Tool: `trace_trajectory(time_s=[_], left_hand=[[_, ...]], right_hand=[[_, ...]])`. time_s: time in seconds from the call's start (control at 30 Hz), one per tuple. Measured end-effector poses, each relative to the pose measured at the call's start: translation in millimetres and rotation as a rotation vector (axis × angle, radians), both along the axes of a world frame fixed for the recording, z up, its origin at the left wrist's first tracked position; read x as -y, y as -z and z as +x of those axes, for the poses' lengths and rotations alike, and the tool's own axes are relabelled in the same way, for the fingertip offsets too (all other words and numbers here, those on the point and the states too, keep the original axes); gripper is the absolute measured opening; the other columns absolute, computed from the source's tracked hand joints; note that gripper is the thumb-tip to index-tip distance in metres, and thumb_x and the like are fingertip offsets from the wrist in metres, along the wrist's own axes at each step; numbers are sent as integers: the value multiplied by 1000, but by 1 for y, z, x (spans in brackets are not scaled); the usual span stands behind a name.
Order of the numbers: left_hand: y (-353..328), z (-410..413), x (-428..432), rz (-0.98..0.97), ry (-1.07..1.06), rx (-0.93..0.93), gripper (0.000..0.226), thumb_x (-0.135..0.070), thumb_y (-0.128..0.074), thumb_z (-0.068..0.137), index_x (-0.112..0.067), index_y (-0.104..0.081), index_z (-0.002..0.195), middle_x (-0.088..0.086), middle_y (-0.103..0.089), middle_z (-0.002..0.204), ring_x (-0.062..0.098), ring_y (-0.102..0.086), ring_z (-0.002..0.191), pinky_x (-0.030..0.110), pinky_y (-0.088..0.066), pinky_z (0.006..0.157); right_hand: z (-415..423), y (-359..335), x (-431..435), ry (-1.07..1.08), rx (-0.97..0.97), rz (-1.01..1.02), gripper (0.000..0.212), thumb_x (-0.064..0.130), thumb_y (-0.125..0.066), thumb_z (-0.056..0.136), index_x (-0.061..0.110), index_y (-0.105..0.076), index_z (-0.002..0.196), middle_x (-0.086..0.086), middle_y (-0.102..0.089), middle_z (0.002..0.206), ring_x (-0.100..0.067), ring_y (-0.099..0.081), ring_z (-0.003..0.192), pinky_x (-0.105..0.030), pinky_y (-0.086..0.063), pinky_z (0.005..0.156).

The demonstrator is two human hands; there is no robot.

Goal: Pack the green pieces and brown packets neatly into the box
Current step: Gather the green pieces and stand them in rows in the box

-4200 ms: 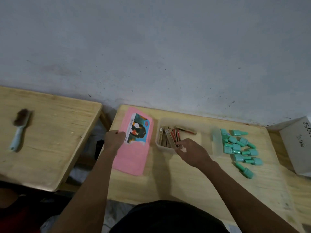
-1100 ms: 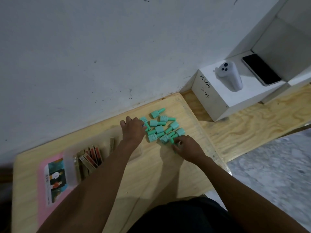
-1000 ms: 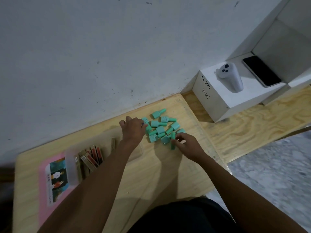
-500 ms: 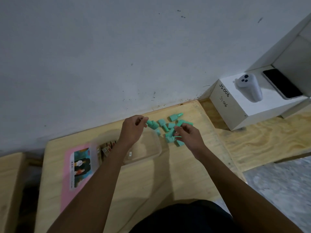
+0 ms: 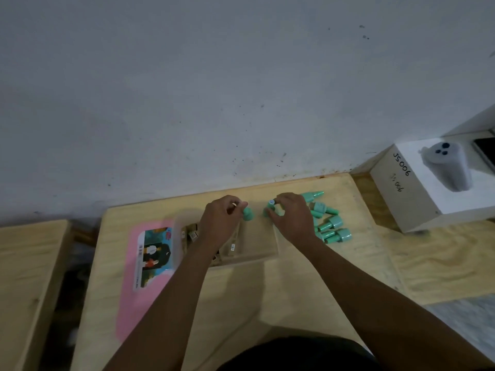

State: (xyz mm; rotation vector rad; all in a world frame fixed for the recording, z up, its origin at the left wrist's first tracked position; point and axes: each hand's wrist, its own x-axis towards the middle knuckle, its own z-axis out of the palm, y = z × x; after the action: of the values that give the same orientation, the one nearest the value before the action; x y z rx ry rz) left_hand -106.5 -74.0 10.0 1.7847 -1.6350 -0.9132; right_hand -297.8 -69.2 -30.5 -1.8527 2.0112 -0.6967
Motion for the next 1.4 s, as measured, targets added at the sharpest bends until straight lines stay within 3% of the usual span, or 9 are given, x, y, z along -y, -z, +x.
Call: trace_trajectory(time_s=[0.27, 0.6, 0.8, 0.97, 1.17, 1.4], left_hand=[[20, -6, 7, 46, 9, 56, 20, -45, -61, 85, -26, -68, 90, -3, -74, 82, 14, -68, 75, 34, -56, 68], [33, -19, 11, 44, 38, 126, 24, -43, -60, 87, -24, -69, 99, 0, -74, 89, 15, -68, 80, 26, -50, 65], [42, -24, 11, 66, 47, 144, 26, -41, -61, 87, -21, -70, 101, 3, -75, 91, 21, -69, 86, 35, -56, 75], [45, -27, 8, 48, 47, 176, 25, -37, -60, 89, -18, -70, 103, 5, -75, 94, 24, -68, 88, 27, -46, 69], [50, -29, 9, 59, 39, 184, 28, -38, -60, 89, -19, -69, 108, 7, -74, 96, 25, -68, 88, 31, -51, 71], [54, -34, 11, 65, 30, 134, 29, -37, -62, 88, -17, -69, 109, 9, -74, 100, 28, -68, 91, 35, -54, 76]], right_hand=[[9, 18, 5, 63, -202, -7, 26, 41, -72, 76, 19, -76, 90, -2, -65, 117, -26, -54, 114, -42, -47, 90], [15, 23, 6, 22, -409, 38, 21, 38, -72, 76, 21, -77, 88, 0, -67, 114, -27, -56, 112, -43, -46, 86], [14, 26, 1, 38, -337, 34, 23, 36, -69, 80, 20, -76, 95, -1, -67, 116, -27, -57, 114, -44, -47, 88], [15, 26, -3, 78, -267, 30, 25, 34, -73, 80, 19, -74, 99, -3, -68, 115, -27, -59, 110, -43, -48, 85], [11, 24, -3, 42, -205, 98, 30, 39, -63, 88, 22, -69, 112, 1, -63, 123, -23, -55, 113, -41, -51, 83], [1, 18, -5, -12, -169, 82, 26, 32, -62, 89, 22, -69, 112, 1, -63, 121, -21, -60, 105, -35, -53, 72]])
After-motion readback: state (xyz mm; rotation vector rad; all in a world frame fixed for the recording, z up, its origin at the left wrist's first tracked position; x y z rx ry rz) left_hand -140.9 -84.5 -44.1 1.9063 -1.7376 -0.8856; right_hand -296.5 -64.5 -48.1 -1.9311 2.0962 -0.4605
